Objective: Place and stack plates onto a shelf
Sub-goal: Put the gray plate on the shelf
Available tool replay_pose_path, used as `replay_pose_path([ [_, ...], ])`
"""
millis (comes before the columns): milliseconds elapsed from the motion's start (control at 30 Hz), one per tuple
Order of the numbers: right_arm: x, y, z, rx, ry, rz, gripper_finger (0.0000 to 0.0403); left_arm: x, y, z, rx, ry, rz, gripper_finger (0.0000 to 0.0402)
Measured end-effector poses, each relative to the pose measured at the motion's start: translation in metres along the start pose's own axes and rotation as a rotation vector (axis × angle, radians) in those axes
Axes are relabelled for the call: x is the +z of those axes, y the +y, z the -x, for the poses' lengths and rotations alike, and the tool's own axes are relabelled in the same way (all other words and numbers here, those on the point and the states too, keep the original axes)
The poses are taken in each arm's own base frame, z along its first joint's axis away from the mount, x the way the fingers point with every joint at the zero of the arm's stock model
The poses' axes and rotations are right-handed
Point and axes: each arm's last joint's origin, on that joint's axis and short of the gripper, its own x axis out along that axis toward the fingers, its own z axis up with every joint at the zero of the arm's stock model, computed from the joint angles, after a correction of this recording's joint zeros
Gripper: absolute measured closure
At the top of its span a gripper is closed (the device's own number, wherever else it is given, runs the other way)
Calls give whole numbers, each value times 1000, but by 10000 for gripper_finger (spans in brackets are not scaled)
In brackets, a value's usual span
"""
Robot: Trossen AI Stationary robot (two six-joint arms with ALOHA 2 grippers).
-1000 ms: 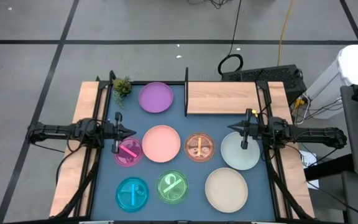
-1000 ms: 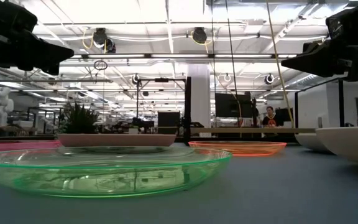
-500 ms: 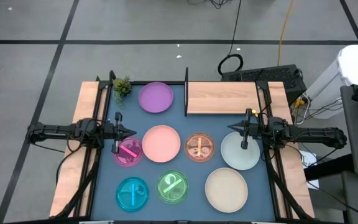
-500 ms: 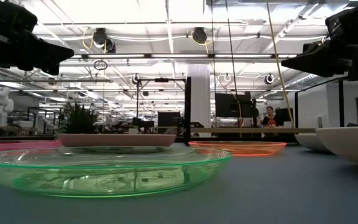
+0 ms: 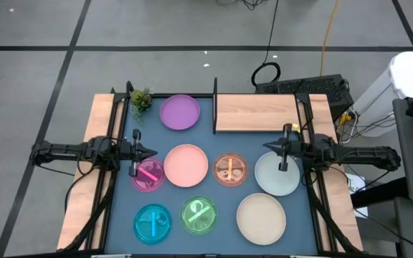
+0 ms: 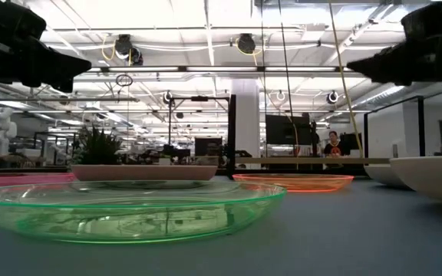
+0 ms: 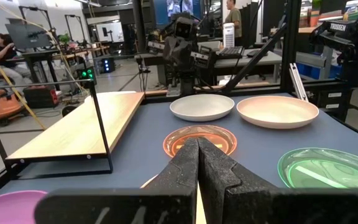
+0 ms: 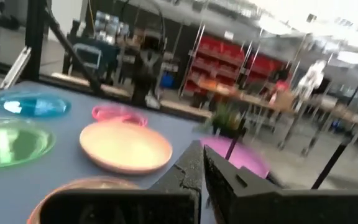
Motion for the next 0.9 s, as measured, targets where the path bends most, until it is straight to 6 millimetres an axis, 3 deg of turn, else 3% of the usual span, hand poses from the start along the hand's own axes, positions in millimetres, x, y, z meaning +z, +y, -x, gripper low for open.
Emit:
replay_pose_path([
  [100, -2, 1, -2, 23, 74, -24, 403, 0, 0, 0, 0, 0, 0, 398],
  [300, 40, -10, -10, 30, 108, -64, 403, 0, 0, 0, 0, 0, 0, 398],
  [700, 154, -40, -36, 79, 88, -89, 403, 0, 0, 0, 0, 1, 0, 398],
  [900, 201, -52, -52, 100, 196, -107, 403, 0, 0, 0, -1, 1, 0, 398],
])
